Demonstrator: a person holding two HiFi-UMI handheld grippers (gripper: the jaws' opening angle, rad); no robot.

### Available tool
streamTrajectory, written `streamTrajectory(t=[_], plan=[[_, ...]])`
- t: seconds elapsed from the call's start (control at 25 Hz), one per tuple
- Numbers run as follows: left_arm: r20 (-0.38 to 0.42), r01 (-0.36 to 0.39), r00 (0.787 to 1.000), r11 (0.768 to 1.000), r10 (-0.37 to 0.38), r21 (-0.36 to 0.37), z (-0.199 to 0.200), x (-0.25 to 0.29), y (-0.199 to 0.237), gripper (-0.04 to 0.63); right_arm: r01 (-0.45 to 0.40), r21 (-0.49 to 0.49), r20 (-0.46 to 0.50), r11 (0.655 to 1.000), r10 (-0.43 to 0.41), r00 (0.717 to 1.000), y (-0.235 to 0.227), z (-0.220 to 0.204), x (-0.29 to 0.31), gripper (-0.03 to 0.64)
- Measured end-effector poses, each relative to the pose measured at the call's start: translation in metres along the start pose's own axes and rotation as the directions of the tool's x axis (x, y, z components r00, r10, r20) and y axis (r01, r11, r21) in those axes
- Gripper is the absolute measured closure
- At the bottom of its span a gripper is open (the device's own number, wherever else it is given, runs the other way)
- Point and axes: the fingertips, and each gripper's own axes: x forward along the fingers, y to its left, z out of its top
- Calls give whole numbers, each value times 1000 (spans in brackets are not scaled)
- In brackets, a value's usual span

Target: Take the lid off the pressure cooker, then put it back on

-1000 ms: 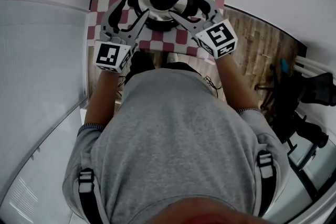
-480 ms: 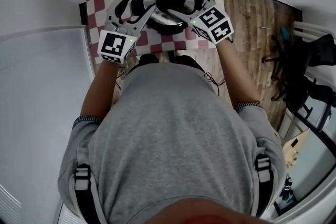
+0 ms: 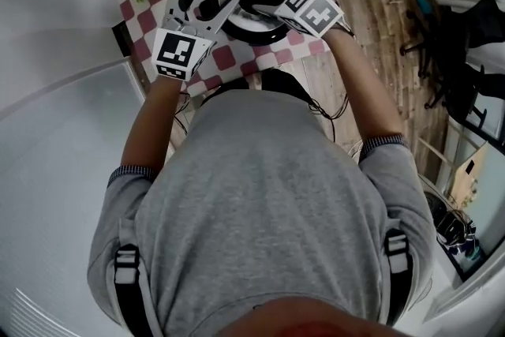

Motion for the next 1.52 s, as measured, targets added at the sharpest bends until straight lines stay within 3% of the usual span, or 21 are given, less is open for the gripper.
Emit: streamTrajectory(t=[0.32,0.64,0.84,1.12,1.28,1.52], plan=[[-29,63,998,998,-62,8,-14,15,6,282,-47,-23,-160,999,43,986,4,-9,18,253],[-38,71,997,997,-72,-13,-22,23,7,282,-110,-54,-323,992,87,942,2,-24,33,271],[-46,62,997,998,-62,-19,-25,24,9,282,-137,-66,-358,988,104,928,4,-24,35,318],[-66,40,997,999,-42,-33,-30,21,13,282,-154,-80,-373,985,113,921,6,-24,31,324],[-72,20,997,996,-26,-86,-35,17,19,282,-172,-98,-380,980,123,917,9,-21,28,325],[-102,-27,995,969,2,-245,-51,8,36,278,-189,-110,-370,976,136,919,16,-17,22,325]])
